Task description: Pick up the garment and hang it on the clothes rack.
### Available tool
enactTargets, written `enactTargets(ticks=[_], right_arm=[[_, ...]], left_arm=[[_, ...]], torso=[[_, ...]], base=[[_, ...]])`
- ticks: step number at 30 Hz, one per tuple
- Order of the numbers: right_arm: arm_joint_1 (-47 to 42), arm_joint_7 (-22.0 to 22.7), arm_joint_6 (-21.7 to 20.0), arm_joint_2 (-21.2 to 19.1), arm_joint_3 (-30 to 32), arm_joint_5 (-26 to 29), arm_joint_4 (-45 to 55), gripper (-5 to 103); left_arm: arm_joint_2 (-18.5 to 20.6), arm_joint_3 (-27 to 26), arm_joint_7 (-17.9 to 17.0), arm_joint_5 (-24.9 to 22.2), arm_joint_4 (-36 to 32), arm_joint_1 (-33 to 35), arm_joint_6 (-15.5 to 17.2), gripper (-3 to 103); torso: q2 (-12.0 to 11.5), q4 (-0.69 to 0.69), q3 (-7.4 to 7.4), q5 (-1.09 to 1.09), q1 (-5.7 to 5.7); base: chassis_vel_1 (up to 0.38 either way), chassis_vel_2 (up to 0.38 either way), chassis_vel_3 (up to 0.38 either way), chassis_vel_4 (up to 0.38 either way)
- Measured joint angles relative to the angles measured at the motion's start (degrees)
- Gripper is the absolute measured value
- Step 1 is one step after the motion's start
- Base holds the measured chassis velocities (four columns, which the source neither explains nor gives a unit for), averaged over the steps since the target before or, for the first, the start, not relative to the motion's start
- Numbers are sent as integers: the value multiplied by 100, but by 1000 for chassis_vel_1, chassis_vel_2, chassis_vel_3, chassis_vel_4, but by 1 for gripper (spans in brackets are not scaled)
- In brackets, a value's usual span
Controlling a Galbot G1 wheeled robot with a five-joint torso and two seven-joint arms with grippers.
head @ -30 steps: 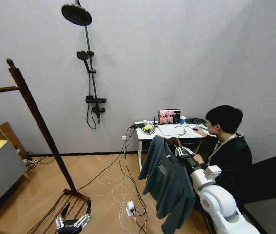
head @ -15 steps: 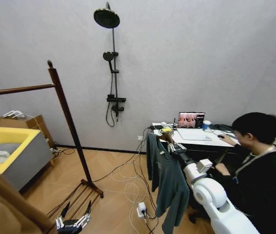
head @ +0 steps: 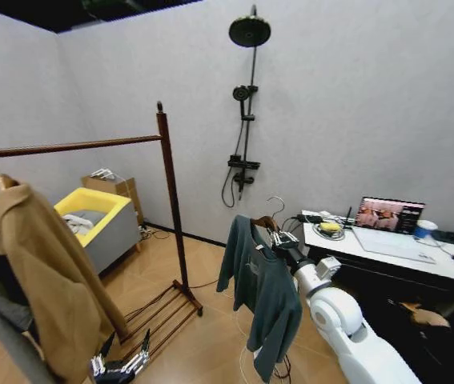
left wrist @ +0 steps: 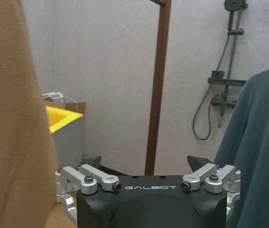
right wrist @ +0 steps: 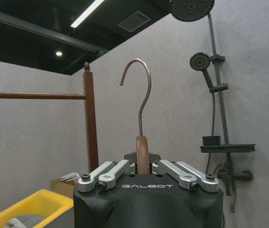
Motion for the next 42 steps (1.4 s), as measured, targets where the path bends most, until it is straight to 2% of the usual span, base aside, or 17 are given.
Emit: enactTargets(ticks=[22,27,30,32,42], right_arm=[[165,-31,-18,-101,-41,-1,-73,10],[531,-73,-19,-218,-269,-10,-238,10],[893,-2,-80,-254,-641,36,-259,10],[1230,60,-122,-207,-910,41,-337,10],[2005,158,-181,-67,-1385,175,-578,10]], left_arm=[[0,-1,-1,0,0,0,0,100],[0,-1,-1,0,0,0,0,100],[0,0,0,0,0,0,0,100],[0,0,0,0,0,0,0,100],[0,0,1,0,0,0,0,100]], torso=[[0,2,0,0,-1],[0,2,0,0,0],[0,-1,0,0,-1],[0,0,0,0,-1],[0,-1,0,-1,-2]], base=[[125,118,127,121],[77,61,56,51],[0,0,0,0],[-68,39,42,-50],[-131,123,143,-125]])
